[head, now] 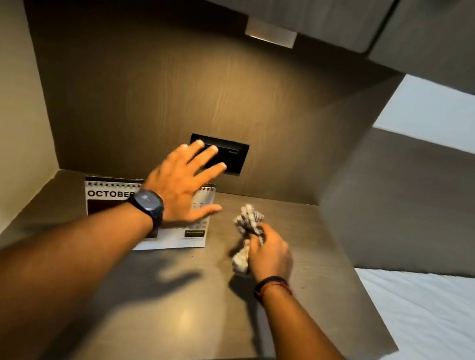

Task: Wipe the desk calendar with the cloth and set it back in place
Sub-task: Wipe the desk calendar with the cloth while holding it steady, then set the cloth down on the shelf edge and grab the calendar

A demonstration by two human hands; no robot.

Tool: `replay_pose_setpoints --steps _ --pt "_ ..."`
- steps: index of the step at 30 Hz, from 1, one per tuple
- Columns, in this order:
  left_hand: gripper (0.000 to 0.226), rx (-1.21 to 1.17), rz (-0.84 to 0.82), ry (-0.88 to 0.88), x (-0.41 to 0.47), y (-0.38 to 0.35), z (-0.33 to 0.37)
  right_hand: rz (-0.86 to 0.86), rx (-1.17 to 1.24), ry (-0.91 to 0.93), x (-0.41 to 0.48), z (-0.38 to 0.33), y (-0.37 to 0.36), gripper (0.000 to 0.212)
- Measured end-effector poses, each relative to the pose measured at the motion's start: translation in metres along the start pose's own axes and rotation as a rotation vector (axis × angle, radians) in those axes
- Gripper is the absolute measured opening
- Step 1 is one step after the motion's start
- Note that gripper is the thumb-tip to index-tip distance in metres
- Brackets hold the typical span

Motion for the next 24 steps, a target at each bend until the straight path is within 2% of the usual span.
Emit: replay_pose_setpoints --steps 2,5,8,12,15,19,22,24 --pt "0.075 -0.101 -0.015 -0.065 -0.001 -0.01 0.043 0.03 -0.186 -0.023 0.008 0.034 0.027 0.02" --pt "0.074 -0.231 -0.256 -0.078 -0.012 -0.044 0.111 0.021 -0.484 0.015 0.013 0.084 0.057 0.016" --pt "0.077 -0.284 -0.432 -0.01 -0.028 -0.08 0.156 -0.025 -0.665 0.088 0.012 0.117 0.062 0.022" --pt "0.083 -0.268 -0.554 0.06 -0.046 -0.113 0.18 -0.175 -0.563 0.051 -0.002 0.134 0.04 0.025" --pt "0.085 -0.266 -0.595 0.088 -0.055 -0.127 0.181 -0.164 -0.525 0.035 -0.013 0.137 0.028 0.033" --pt "0.087 -0.256 -0.531 0.146 -0.059 -0.125 0.174 -0.204 -0.578 0.006 -0.019 0.139 0.018 0.056" --pt "0.085 -0.258 -0.343 0.295 -0.063 -0.108 0.147 -0.083 -0.595 0.097 -0.016 0.12 0.021 0.059" --pt "0.082 -0.249 -0.16 0.447 -0.067 -0.088 0.115 -0.004 -0.438 0.179 -0.01 0.089 0.016 0.056"
Point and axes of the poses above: each hand's wrist, its own x-axis towards the middle knuckle, its own y-axis out of the back of the hand, z = x × y, the point moved 4 cm from there along x, towards the middle knuckle, and after that the axes turned 2 degrees about -x, right-handed, at the moved point
